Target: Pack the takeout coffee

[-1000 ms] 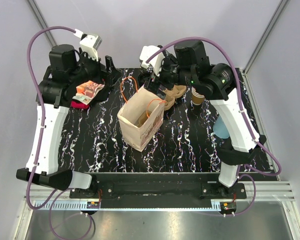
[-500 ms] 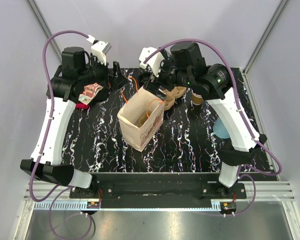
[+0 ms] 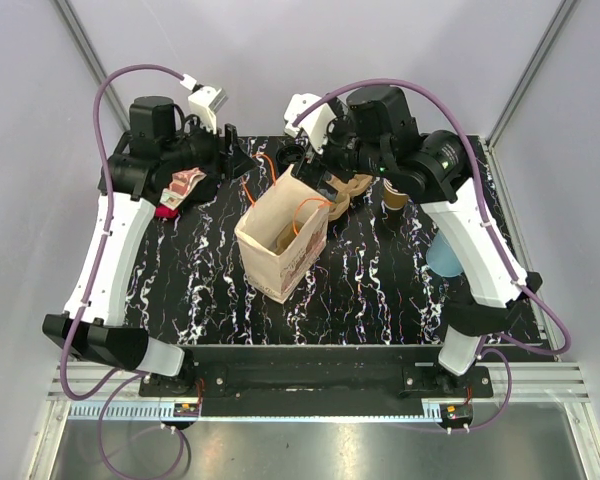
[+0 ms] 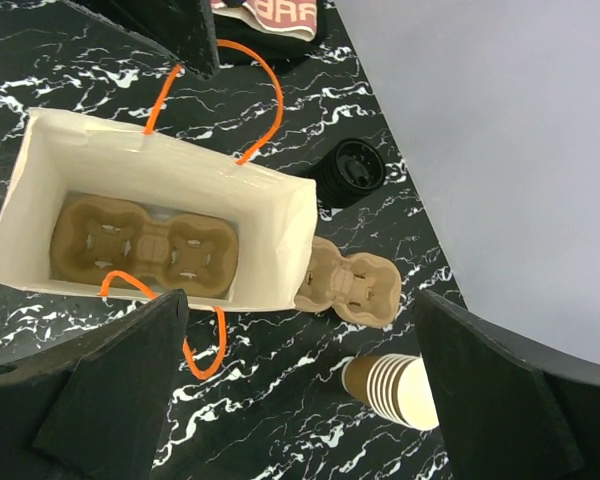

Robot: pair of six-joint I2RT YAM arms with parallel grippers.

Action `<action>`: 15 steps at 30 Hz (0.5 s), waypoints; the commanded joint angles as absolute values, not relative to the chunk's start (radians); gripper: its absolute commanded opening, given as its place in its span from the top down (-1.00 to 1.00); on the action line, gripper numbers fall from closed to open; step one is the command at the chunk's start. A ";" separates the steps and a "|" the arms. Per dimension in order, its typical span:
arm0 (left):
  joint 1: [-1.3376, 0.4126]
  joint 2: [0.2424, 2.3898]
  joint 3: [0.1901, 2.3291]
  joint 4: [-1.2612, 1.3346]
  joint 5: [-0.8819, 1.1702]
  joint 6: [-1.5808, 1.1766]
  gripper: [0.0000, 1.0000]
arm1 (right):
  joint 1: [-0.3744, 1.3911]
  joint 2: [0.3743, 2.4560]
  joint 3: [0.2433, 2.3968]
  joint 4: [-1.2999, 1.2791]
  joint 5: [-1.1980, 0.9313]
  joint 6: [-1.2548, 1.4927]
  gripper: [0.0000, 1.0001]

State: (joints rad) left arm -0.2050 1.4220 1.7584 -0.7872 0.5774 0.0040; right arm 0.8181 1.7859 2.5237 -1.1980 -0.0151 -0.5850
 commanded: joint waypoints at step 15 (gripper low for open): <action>-0.207 1.470 1.750 -0.738 0.611 0.040 -0.04 | 0.822 1.727 2.493 -1.152 0.052 -0.569 -0.99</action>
State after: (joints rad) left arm -0.2050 1.4494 1.7561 -0.7864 0.5816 0.0154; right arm 0.8181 1.7699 2.4912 -1.1904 0.0338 -0.5812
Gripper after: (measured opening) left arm 0.547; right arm 0.994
